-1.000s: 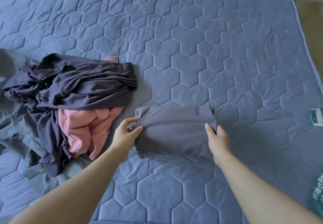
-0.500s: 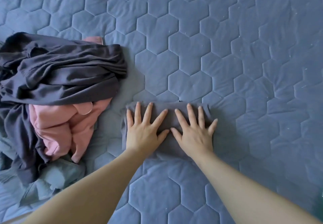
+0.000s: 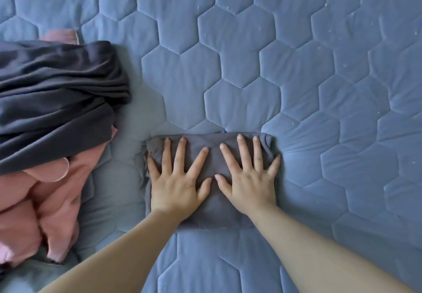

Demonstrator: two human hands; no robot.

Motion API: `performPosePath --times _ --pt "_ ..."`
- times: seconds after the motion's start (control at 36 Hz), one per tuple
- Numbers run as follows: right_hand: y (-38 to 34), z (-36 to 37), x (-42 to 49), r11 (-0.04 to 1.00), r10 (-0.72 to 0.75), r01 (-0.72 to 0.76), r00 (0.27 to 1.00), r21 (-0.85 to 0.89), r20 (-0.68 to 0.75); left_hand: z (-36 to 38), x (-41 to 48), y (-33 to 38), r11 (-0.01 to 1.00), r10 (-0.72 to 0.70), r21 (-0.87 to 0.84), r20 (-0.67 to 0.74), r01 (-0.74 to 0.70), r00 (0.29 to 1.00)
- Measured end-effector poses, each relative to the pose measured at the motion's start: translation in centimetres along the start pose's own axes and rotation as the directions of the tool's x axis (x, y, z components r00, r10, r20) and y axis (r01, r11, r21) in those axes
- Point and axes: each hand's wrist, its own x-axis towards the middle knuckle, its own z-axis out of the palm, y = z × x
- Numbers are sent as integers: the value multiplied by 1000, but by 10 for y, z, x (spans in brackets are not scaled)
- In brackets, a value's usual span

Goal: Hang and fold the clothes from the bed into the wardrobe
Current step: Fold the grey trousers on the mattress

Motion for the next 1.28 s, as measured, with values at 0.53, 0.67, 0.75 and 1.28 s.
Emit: performPosePath --times 0.53,0.67,0.75,1.28 --pt "-3 -57 -72 192 859 -791 421 580 290 -99 44 2 984 96 -169 281 -49 955" --pt "-37 -67 -105 -629 432 -619 226 471 873 -99 44 8 935 7 -295 571 197 821" --pt "-51 -71 -104 -767 193 -544 307 338 932 -98 37 3 800 -14 -415 707 432 707" --pt "-8 -194 -148 -814 87 -414 606 408 790 -179 -74 20 120 250 -500 852 858 461"
